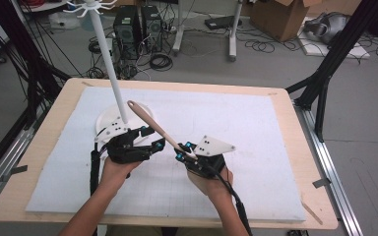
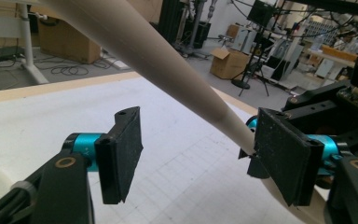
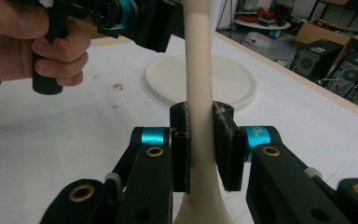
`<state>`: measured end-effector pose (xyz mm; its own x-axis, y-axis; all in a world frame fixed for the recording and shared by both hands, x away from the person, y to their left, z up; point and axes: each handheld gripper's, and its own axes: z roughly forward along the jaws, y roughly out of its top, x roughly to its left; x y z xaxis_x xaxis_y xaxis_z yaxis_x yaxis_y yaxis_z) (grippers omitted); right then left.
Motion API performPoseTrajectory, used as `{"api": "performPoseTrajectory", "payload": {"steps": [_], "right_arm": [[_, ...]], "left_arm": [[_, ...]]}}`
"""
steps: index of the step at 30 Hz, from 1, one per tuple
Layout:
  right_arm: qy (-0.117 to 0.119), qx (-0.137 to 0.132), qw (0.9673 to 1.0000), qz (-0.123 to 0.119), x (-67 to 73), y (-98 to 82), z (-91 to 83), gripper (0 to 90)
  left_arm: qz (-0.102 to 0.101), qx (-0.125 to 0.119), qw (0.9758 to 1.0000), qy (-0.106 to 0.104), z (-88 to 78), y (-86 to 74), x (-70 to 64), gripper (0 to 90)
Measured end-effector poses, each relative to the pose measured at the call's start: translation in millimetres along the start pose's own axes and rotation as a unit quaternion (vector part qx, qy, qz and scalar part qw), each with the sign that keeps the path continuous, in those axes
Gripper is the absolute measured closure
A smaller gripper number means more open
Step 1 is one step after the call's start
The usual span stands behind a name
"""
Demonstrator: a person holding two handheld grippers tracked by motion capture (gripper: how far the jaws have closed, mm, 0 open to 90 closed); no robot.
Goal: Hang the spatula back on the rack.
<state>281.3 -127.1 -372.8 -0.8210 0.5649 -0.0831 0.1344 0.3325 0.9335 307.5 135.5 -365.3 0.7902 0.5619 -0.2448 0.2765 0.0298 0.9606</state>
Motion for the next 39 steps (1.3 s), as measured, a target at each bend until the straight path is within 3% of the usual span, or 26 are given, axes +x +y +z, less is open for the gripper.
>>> {"api": "performPoseTrajectory", "payload": {"steps": [5,10,12,20,22,33,39], "right_arm": [[-0.008,-0.005,1.0,0.001,2.2,0.0,1.0,78.0],[-0.022,-0.007,0.9997,-0.005,6.0,-0.5,2.3,78.0],[-0.026,-0.009,0.9996,-0.008,7.1,0.4,2.3,78.0],[-0.048,-0.018,0.9985,-0.02,11.0,8.0,1.7,78.0],[-0.057,-0.02,0.9978,-0.026,13.0,11.1,1.7,78.0],[-0.068,-0.028,0.9972,-0.017,15.0,20.4,7.8,77.9],[-0.094,-0.031,0.995,-0.012,21.4,23.5,9.2,77.9]], "left_arm": [[-0.004,-0.001,0.9999,-0.015,5.8,5.5,-3.3,42.8],[-0.006,0.0,0.9999,-0.011,7.5,9.6,-4.1,53.6],[-0.016,-0.002,0.9998,-0.013,8.3,11.6,-3.5,55.6],[-0.019,-0.009,0.9994,-0.027,7.0,26.9,-4.3,63.7],[-0.028,-0.017,0.9989,-0.034,6.0,31.3,-4.9,66.6],[-0.008,-0.025,0.9986,-0.046,5.0,44.7,-12.2,74.0],[0.003,-0.039,0.9984,-0.041,6.2,47.7,-16.8,75.1]]}}
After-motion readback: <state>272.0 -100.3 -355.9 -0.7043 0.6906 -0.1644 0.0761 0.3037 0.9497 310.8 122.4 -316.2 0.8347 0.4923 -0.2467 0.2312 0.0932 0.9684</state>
